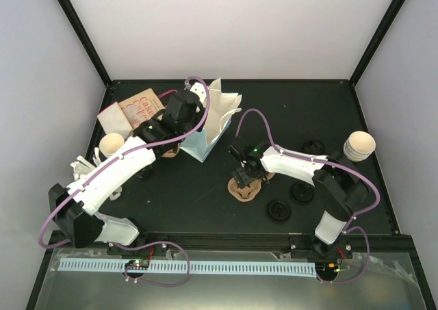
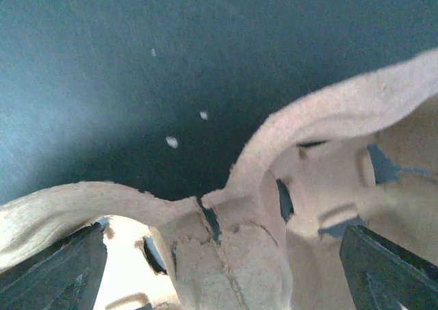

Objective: Pack the takeout coffee

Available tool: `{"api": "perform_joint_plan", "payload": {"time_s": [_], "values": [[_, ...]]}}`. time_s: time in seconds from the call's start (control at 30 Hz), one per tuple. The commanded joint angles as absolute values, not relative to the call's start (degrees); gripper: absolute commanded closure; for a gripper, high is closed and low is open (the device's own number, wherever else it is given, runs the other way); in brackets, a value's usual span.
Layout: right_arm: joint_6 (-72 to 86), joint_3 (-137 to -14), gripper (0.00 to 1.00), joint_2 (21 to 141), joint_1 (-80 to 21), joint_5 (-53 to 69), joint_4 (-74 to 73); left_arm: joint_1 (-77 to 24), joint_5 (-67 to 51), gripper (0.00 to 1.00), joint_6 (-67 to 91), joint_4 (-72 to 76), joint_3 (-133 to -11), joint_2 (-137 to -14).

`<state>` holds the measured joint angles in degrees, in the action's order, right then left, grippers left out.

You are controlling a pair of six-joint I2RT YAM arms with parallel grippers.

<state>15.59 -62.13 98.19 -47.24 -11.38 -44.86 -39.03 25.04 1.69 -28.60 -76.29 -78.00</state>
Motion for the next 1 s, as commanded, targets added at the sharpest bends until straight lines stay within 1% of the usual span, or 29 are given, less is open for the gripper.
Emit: {"api": "perform_joint_plan", "payload": {"time_s": [0.0, 0.13, 0.23, 0.37, 0.57, 0.73, 0.97], "values": [[22.73, -62.37, 0.05, 99.13, -47.22, -10.64, -36.32, -39.05, 25.39, 0.99, 2.29, -26.34, -76.10, -76.25], [27.95, -62.71, 0.06, 99.48, -45.24, -9.81, -31.65, -39.10, 25.44, 0.98, 2.37, -26.44, -76.03, -76.12], [27.12, -61.83, 0.06, 97.52, -44.00, -6.54, -29.40, -39.05, 26.01, 0.98, 2.31, -26.39, -75.90, -76.03], [22.44, -61.75, 0.06, 95.51, -43.95, -6.58, -32.41, -39.06, 26.38, 0.98, 2.26, -26.48, -76.07, -76.11], [20.79, -58.88, 0.06, 92.00, -44.10, -8.54, -35.59, -39.05, 25.90, 0.98, 2.13, -26.27, -76.29, -76.08], [20.68, -57.39, 0.11, 91.52, -44.12, -7.15, -35.52, -39.03, 25.17, 0.98, 2.18, -26.00, -76.29, -76.15], [17.73, -57.31, 0.21, 93.94, -44.12, -5.73, -34.63, -39.03, 24.67, 0.98, 2.37, -26.20, -76.41, -76.38]]}}
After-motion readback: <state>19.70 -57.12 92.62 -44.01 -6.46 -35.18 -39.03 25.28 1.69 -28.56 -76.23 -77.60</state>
